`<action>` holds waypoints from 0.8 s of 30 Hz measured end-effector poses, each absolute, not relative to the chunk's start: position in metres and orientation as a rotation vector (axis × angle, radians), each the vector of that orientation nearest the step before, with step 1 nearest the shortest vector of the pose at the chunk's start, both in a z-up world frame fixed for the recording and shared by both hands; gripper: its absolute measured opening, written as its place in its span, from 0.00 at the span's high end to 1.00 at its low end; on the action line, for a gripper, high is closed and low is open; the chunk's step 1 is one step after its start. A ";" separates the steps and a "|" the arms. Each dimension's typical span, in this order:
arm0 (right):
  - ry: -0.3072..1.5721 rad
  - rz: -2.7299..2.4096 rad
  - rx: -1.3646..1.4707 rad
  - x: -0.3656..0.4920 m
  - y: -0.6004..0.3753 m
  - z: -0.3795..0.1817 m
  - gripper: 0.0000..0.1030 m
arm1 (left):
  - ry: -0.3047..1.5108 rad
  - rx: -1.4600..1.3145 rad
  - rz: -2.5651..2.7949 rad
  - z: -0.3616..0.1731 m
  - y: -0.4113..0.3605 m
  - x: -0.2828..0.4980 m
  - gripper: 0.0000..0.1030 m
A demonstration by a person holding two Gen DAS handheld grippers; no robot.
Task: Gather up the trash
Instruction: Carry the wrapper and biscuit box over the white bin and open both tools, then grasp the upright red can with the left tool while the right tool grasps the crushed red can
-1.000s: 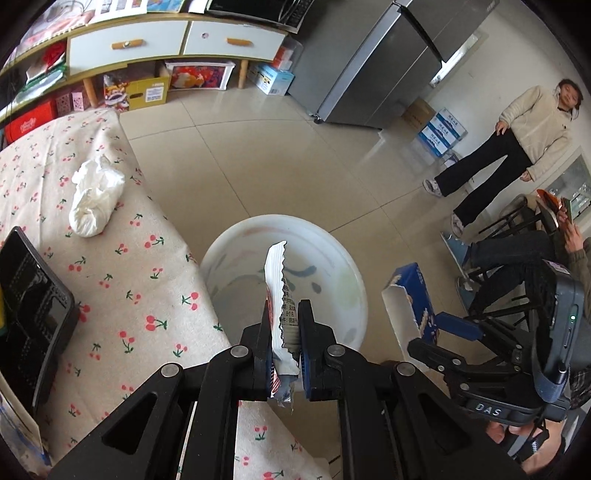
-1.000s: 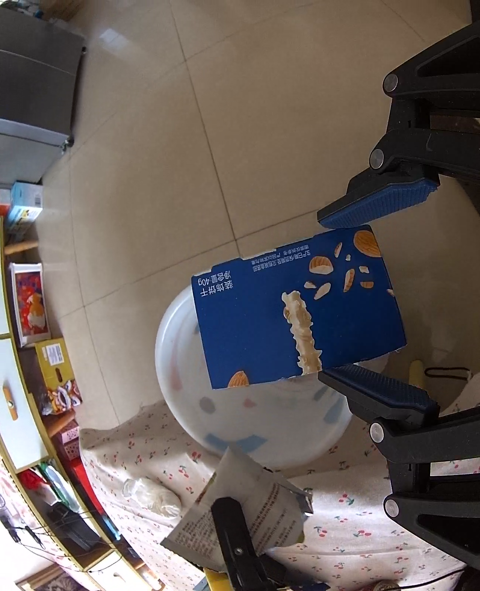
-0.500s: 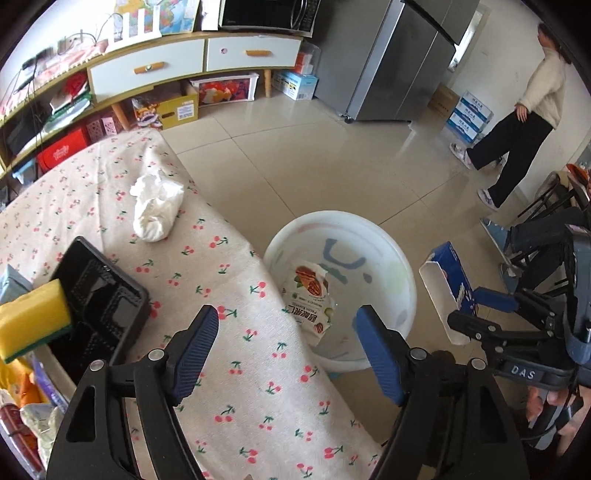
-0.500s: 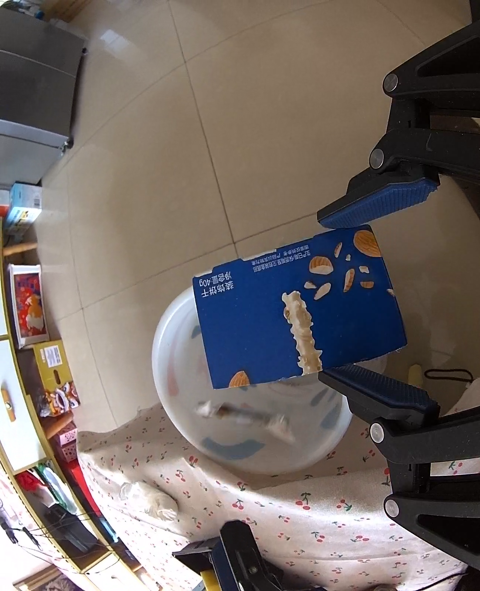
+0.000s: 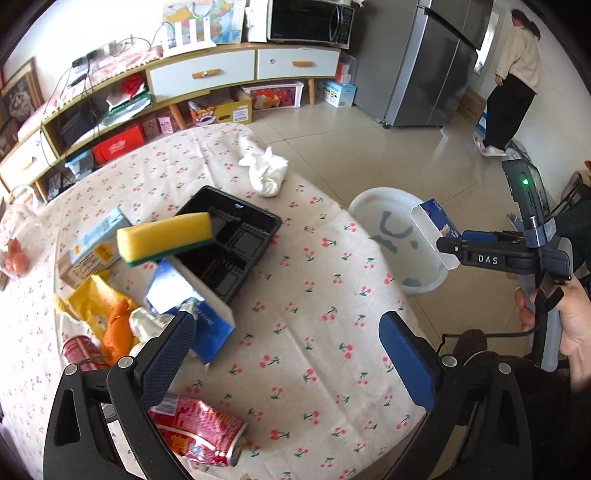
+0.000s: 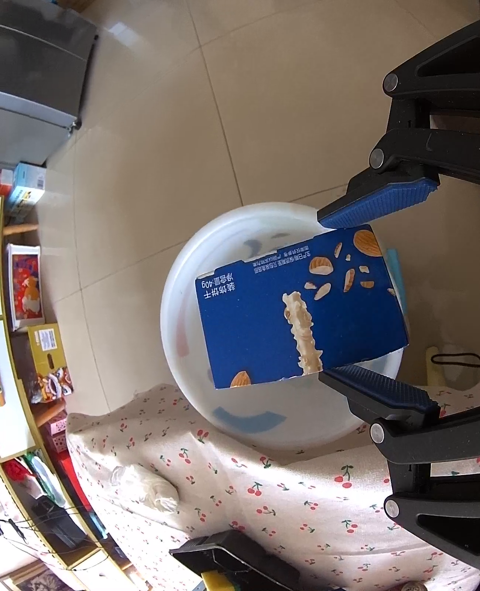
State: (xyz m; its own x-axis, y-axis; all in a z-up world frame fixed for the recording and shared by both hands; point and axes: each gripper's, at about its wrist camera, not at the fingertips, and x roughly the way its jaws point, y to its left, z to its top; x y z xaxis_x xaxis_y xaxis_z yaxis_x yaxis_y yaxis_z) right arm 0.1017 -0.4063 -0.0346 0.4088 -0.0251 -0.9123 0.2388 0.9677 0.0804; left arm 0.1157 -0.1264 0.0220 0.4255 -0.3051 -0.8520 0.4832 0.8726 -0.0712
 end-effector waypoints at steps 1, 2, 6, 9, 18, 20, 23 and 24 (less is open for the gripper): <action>1.141 -0.171 0.211 0.104 -0.404 -0.037 0.37 | 1.012 0.191 -0.479 0.022 -0.116 0.115 0.02; 1.140 -0.173 0.212 0.107 -0.402 -0.038 0.37 | 1.010 0.184 -0.464 0.022 -0.108 0.116 0.02; 1.137 -0.180 0.199 0.116 -0.393 -0.043 0.37 | 1.011 0.148 -0.427 0.025 -0.075 0.118 0.02; 1.131 -0.191 0.181 0.121 -0.386 -0.045 0.36 | 1.025 0.131 -0.391 0.023 -0.054 0.120 0.02; 1.133 -0.179 0.213 0.116 -0.371 -0.043 0.18 | 1.070 0.087 -0.302 0.014 -0.002 0.120 0.02; 1.130 -0.168 0.221 0.112 -0.367 -0.040 0.16 | 1.093 0.072 -0.284 0.009 0.007 0.122 0.02; 1.124 -0.143 0.230 0.106 -0.359 -0.036 0.15 | 1.128 0.049 -0.262 0.002 0.021 0.124 0.02; 1.121 -0.136 0.231 0.105 -0.357 -0.034 0.15 | 1.143 0.040 -0.256 -0.001 0.025 0.125 0.02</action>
State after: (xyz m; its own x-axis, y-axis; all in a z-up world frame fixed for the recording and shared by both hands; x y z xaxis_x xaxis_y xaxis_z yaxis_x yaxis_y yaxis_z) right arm 0.1046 -0.3568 -0.0344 0.4300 0.0075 -0.9028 0.2239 0.9679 0.1146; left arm 0.1248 0.0250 -0.0015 0.3893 -0.1811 -0.9031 0.2219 0.9700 -0.0989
